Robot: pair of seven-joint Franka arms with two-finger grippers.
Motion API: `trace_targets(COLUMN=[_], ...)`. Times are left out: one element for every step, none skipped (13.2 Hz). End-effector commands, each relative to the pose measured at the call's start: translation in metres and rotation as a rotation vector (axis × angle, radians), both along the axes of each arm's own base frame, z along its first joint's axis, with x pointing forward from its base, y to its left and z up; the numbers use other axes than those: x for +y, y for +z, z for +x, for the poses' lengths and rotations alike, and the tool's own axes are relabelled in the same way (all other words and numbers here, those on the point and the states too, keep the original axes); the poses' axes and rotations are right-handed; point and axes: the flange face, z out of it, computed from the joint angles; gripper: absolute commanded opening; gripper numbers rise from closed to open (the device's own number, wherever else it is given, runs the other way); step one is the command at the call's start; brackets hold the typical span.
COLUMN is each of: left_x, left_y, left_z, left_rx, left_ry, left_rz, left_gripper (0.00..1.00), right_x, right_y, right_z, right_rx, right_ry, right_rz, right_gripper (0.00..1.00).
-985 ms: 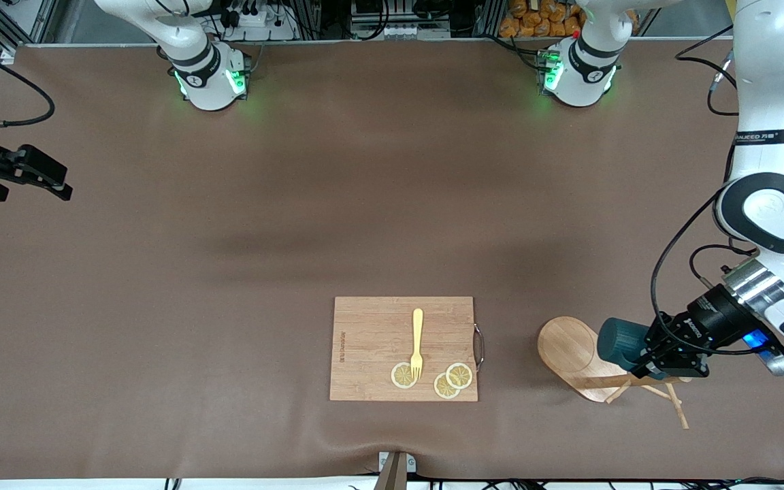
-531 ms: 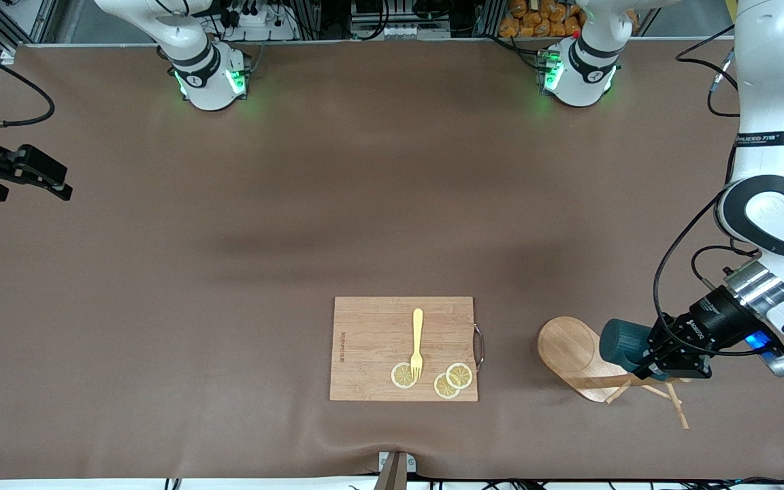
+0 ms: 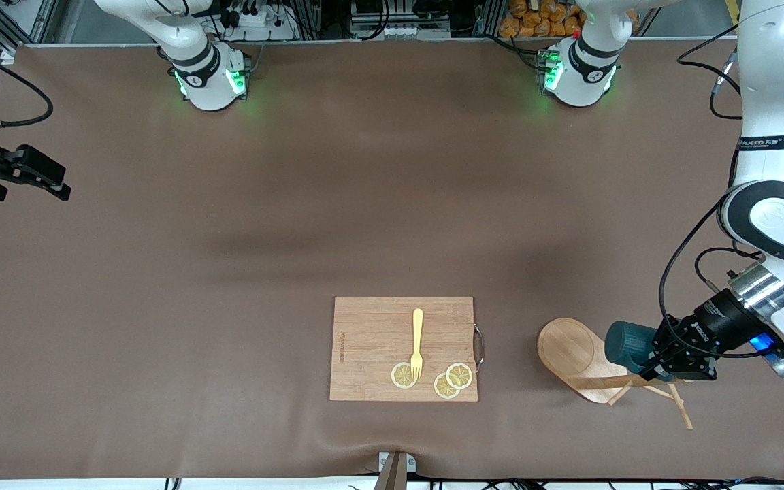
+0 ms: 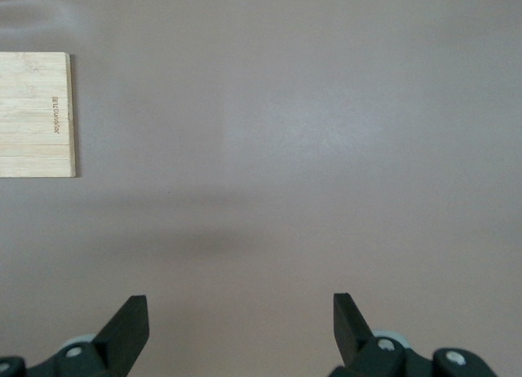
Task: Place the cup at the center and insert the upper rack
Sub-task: 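Hang the mug handle onto a mug-tree peg with the left gripper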
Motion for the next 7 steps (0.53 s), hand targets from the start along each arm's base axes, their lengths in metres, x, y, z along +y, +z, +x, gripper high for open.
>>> trace_targets(left_x=[0.0051,0.0096,0.0085,0.0083,0.0083,0.0083,0.0082], left_y=[0.0039,0.0061,0.0073,0.0083,0.0083,0.0083,0.0106], left_z=[0.0036,0.0034,0.0032,0.0031,0.0031,0.0031,0.0028], left_rx=[-0.026,-0.029,-0.031,-0.034,-0.034,-0.034,-0.037], left_ry=[0.002,0.008,0.005,0.003,0.003,0.003,0.003], left_rz=[-0.002,-0.002,0.001,0.003,0.003,0.003,0.005], left_gripper=[1.0,1.0,1.0,1.0,1.0,1.0,1.0], right_x=[-0.0025,-0.0025,-0.0025,-0.0025,-0.0025,-0.0025,-0.0033], right_y=[0.0031,0.0031,0.0024,0.0029,0.0028,0.002,0.0027], right_z=[-0.0024,-0.0024,-0.0024,-0.0026,-0.0027,-0.0029,-0.0029], right_rx=[0.004,0.004,0.005,0.005,0.007,0.01,0.008], right_ry=[-0.002,-0.002,-0.004,-0.004,-0.004,-0.004,-0.005], right_rz=[-0.004,-0.004,-0.004,-0.004,-0.004,-0.004,-0.004], right_gripper=[1.0,1.0,1.0,1.0,1.0,1.0,1.0])
